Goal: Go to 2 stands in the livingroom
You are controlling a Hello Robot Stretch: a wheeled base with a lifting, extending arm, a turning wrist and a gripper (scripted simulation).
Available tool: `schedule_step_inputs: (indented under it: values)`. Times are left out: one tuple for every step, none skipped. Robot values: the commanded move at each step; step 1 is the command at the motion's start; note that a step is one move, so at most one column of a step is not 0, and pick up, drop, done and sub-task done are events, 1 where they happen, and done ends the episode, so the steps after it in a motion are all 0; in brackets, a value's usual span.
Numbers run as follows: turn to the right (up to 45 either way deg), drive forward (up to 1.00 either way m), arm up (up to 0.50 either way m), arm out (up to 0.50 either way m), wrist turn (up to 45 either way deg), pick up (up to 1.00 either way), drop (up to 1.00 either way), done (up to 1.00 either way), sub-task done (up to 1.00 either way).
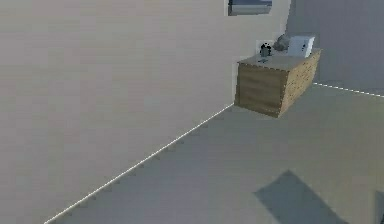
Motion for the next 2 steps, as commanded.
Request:
schedule_step_inputs:
  values:
    - [9.0,0.0,0.0,0.0,0.0,0.0,0.0,0.0,0.0]
    - [0.0,0.7,0.0,0.0,0.0,0.0,0.0,0.0,0.0]
